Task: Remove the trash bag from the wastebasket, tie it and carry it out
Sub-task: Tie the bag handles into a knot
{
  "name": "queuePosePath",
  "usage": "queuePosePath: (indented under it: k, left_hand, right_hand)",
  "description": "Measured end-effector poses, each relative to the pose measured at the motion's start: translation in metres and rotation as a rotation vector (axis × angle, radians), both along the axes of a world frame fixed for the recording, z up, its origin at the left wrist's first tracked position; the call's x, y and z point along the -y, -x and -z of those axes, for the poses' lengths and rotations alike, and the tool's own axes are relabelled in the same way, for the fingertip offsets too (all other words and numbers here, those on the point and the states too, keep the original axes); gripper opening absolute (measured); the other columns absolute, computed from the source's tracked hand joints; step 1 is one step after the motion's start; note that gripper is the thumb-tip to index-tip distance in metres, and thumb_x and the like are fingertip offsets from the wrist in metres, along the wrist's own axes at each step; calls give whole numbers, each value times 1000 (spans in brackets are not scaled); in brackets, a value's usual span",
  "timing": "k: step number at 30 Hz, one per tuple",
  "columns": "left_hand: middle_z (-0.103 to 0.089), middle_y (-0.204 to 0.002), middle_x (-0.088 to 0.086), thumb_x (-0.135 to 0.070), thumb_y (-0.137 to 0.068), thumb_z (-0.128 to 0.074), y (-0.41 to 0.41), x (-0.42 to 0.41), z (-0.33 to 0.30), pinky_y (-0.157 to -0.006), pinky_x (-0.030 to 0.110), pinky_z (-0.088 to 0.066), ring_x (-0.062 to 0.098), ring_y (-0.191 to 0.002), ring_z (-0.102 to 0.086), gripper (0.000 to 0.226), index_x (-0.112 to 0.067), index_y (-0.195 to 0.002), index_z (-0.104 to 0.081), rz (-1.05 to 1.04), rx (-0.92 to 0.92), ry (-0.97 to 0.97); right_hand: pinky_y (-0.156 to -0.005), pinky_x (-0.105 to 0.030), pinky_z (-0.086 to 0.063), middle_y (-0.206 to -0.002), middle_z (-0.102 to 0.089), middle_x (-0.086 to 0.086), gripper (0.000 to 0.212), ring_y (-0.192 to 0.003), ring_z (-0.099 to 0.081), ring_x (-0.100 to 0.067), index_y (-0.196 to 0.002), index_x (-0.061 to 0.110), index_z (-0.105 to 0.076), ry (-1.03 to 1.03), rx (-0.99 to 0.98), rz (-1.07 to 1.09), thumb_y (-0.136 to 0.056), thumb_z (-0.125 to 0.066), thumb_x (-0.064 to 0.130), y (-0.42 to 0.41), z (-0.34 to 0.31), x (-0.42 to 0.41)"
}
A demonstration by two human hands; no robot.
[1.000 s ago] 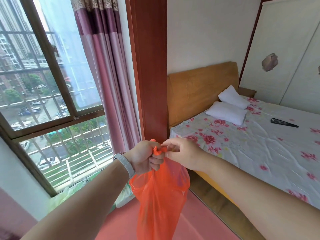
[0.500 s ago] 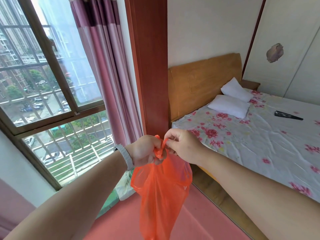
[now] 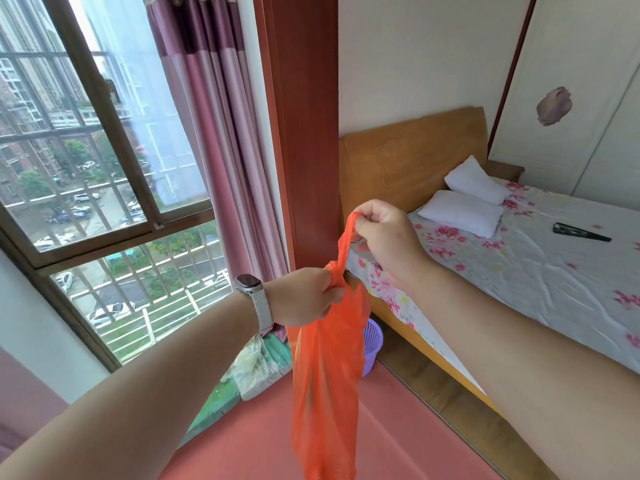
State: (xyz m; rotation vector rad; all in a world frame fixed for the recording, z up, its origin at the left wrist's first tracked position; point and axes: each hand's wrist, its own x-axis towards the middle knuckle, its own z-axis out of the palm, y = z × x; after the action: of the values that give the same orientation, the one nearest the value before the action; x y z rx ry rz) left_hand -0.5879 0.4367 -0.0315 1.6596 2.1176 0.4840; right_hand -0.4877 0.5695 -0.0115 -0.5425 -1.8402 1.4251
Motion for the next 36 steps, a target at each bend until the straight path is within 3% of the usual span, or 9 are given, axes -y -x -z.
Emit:
queuePosePath:
  k: [4, 7, 11, 13, 16, 20, 28, 32, 36]
  left_hand:
    - [-48, -57, -4, -25, -98, -42, -3, 4, -9, -52, 22, -41, 7, -46, -45, 25, -17, -79, -55, 11, 150, -35]
    - [-46, -58, -3, -23, -98, -43, 3, 7, -8, -59, 31, -40, 16, -54, -43, 27, -17, -75, -55, -19, 185, -36]
    - [-44, -45, -6, -17, -99, -42, 12, 14, 4, -47, 23, -37, 10, -41, -40, 33, -9, -69, -53, -108, 425, -12]
    - [-52, -40, -7, -20, -99, -43, 20, 19, 6, -43, 16, -39, 10, -40, -47, 34, -8, -70, -56, -130, 415, 6]
    - [-70, -54, 5, -24, -97, -47, 36, 28, 4, -47, 17, -43, 13, -48, -60, 33, -9, -72, -62, -136, 396, 2]
    - [-75, -68, 13, -26, -96, -49, 45, 37, 3, -55, 27, -52, 20, -62, -70, 33, -6, -75, -66, -228, 529, -37]
    - [-73, -56, -3, -20, -94, -40, 22, 31, -4, -52, 20, -51, 11, -51, -65, 34, 0, -74, -59, -263, 42, -23]
    - [-73, -60, 2, -21, -96, -39, 20, 28, -2, -59, 30, -53, 16, -56, -66, 25, -7, -82, -55, -213, -16, -16]
    - [-74, -61, 1, -24, -96, -37, 28, 26, 4, -61, 31, -59, 18, -61, -70, 21, -21, -86, -55, -170, 129, 35]
  right_hand:
    - [-65, -32, -55, -69, -66, -4, 17, -69, -65, -21, -83, 10, -64, 185, -14, -225, -91, -53, 0, 15, 9, 10]
    - [-47, -30, -51, -73, -65, -10, 15, -63, -61, -25, -85, 7, -64, 283, 82, -386, -91, -52, -1, 22, 23, 18]
    - [-48, -30, -47, -65, -58, -10, 23, -50, -55, -20, -80, 11, -63, 364, 224, -441, -91, -47, -1, 28, 43, 24]
    - [-55, -32, -48, -62, -60, -10, 23, -54, -56, -21, -79, 10, -62, 417, 268, -464, -92, -47, -1, 30, 50, 25]
    - [-59, -34, -49, -67, -62, -12, 21, -61, -58, -22, -79, 8, -61, 427, 359, -489, -93, -48, -1, 30, 54, 24]
    - [-56, -31, -55, -69, -65, -9, 20, -58, -63, -17, -78, 10, -62, 420, 482, -548, -93, -53, 0, 29, 53, 26]
    - [-92, -50, -52, -95, -67, -22, 13, -88, -65, -31, -97, 2, -67, 467, 545, -652, -87, -61, -3, 30, 53, 26]
    - [-86, -41, -56, -92, -71, -18, 15, -85, -68, -27, -98, -3, -70, 485, 561, -763, -87, -60, -1, 19, 49, 22]
    - [-112, -52, -35, -116, -57, -31, 36, -111, -53, -37, -117, -20, -53, 486, 526, -895, -88, -42, -2, 8, 44, 21]
